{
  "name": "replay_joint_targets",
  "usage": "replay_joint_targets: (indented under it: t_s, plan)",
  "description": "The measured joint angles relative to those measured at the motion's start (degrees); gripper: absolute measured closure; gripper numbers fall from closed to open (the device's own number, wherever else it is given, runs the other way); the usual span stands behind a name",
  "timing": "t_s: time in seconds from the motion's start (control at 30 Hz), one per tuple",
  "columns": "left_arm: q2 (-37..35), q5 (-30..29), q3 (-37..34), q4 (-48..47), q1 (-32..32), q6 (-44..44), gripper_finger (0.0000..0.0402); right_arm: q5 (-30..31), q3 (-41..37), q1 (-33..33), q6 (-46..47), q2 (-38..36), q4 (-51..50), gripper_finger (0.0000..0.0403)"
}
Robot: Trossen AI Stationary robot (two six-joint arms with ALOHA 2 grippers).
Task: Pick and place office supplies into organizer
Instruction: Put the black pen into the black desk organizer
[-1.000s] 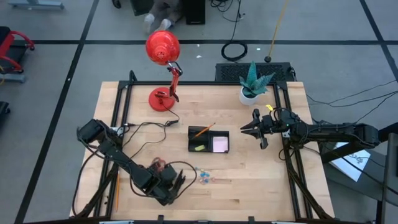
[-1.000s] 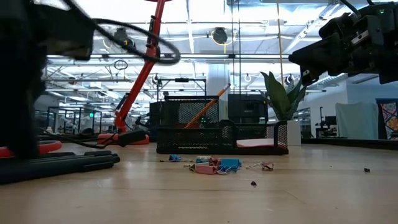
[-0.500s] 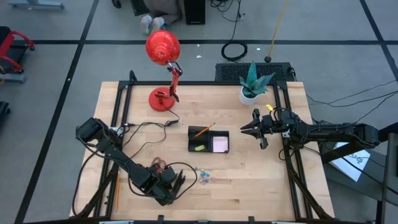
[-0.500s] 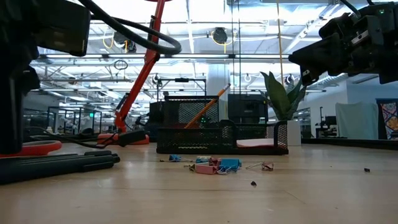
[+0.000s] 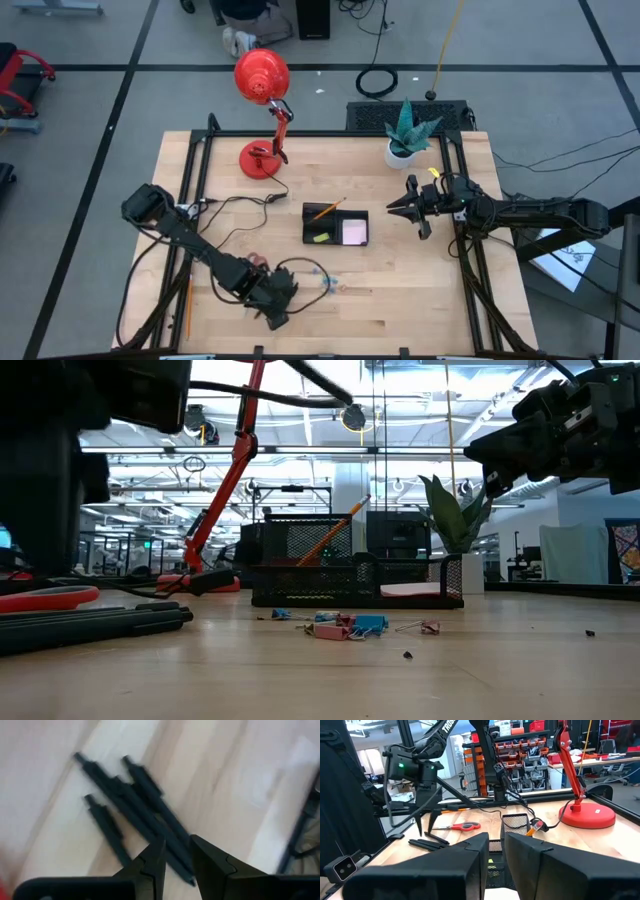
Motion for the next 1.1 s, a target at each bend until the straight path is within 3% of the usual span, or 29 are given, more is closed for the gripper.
replay_joint_targets:
  t_s: [0.27, 0.6, 0.73, 0.87, 1.1]
  plan:
    - [-0.01, -0.19, 0.0, -0.39, -0.64, 0.53, 0.0298, -0.02, 0.0, 0.0, 0.14, 0.0, -0.03, 0.0344]
    - [-0.02, -2.76, 0.0, -9.6, -4.35, -4.48, 0.0159, -0.02, 0.0, 0.0, 0.16, 0.0, -0.01, 0.0344]
    - [0.14, -2.3, 0.02, -9.9, -4.73, -5.07, 0.0121, -0.02, 0.0, 0.0, 0.16, 0.0, -0.03, 0.0344]
    - [0.4, -2.32, 0.02, -10.06, -4.65, -4.56, 0.0118, 0.0, 0.0, 0.0, 0.16, 0.0, -0.01, 0.0344]
    - [4.98, -1.29, 0.28, -10.71, -4.94, -3.15, 0.0155, 0.05, 0.0, 0.0, 0.16, 0.01, -0.02, 0.0344]
